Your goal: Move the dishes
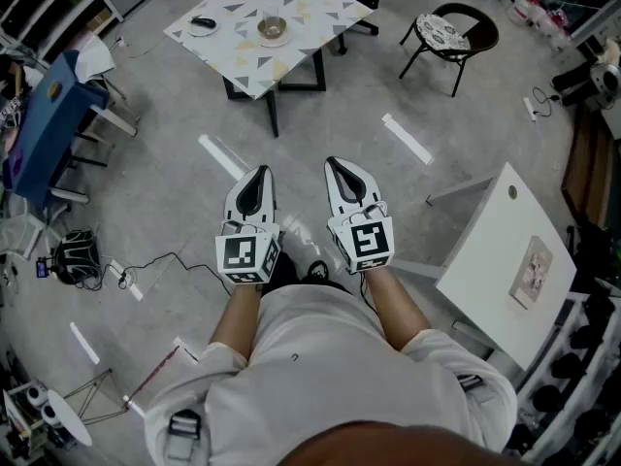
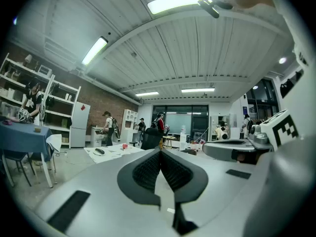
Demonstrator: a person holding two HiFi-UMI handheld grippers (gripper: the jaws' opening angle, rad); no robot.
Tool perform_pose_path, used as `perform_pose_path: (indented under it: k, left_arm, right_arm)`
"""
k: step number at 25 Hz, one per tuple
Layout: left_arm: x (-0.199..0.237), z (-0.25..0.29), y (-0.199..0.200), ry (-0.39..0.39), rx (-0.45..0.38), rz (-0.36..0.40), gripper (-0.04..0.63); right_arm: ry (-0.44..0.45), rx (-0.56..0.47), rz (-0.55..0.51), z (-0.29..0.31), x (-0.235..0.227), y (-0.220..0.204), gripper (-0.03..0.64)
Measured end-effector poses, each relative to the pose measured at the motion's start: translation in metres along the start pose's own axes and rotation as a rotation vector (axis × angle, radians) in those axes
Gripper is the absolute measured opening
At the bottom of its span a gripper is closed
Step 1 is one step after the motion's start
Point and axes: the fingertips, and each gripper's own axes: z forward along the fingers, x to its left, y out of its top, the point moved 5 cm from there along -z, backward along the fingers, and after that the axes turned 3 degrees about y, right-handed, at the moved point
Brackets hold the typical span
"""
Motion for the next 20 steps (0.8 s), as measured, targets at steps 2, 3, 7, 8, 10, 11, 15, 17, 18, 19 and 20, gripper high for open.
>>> perform_pose_path:
  k: [2,3,7,8,10,11,15,17,18,19,20]
  left_arm:
    - [-0.004,-0.007,-0.004,-0.003,0.018,-0.002,0.020]
    - [-0.006,-0.011,-0.007,-0.003,0.029,-0.004,0.020]
    - [-0.012,-0.027,-0.015,0.006,0.060,-0.009,0.020]
    - [-0.011,-0.027,-0.015,0.009,0.064,-0.011,0.020]
    - [-0.008,-0.026,-0.016,0.010,0.071,-0.013,0.020]
    - [-0.007,-0.025,-0.016,0.006,0.075,-0.011,0.020]
    - [0.002,-0.019,-0.024,-0.016,0.102,-0.007,0.020]
    - [0.008,-0.015,-0.026,-0.027,0.113,-0.009,0.020]
    - [0.012,-0.012,-0.026,-0.034,0.115,-0.007,0.020]
    - [0.017,-0.009,-0.026,-0.042,0.116,-0.003,0.020]
    - [0.023,-0.004,-0.025,-0.052,0.116,0.001,0.020]
  right_arm:
    - [0.002,0.012,0.012,-0.006,0.006,-0.004,-0.002]
    - [0.005,0.021,0.018,-0.010,0.009,-0.006,-0.002]
    - [0.017,0.063,0.031,-0.024,0.023,-0.011,-0.002]
    - [0.017,0.067,0.029,-0.024,0.023,-0.010,-0.002]
    - [0.018,0.073,0.024,-0.021,0.024,-0.010,-0.002]
    - [0.017,0.073,0.025,-0.019,0.024,-0.010,-0.002]
    - [-0.006,0.095,0.028,-0.007,0.029,-0.020,0.000]
    - [0.007,0.108,0.028,-0.002,0.032,-0.022,0.002]
    - [0.009,0.115,0.030,0.002,0.033,-0.023,0.002]
    - [0.004,0.122,0.032,0.007,0.033,-0.024,0.003]
    - [-0.004,0.129,0.033,0.012,0.034,-0.025,0.005]
